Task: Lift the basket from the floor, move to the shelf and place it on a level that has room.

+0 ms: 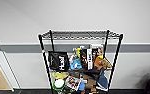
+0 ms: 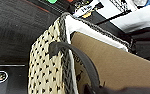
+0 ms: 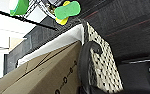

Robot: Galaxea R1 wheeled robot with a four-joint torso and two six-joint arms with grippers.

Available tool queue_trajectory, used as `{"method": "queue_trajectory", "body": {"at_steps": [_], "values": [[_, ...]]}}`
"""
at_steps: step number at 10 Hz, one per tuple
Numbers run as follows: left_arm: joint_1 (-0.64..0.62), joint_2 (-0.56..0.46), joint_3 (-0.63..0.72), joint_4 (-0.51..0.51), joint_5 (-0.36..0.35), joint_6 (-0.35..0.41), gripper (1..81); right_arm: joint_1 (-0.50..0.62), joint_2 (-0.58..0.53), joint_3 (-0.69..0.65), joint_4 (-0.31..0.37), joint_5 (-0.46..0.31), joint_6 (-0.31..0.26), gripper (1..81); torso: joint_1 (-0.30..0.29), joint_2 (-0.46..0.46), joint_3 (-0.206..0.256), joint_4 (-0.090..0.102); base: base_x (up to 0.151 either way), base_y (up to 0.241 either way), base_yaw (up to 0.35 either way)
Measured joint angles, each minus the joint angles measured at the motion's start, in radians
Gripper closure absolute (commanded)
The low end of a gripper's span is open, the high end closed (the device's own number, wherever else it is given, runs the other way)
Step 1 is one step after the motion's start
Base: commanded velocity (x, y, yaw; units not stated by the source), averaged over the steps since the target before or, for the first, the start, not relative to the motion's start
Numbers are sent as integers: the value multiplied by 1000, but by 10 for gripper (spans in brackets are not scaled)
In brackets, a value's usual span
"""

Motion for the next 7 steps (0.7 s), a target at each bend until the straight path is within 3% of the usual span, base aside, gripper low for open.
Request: {"method": "queue_trajectory", "body": {"at_steps": [7], "values": [[0,0,-4,0,0,0,811,4,1,0,0,0,0,811,0,0,0,0,106,0,0]]}}
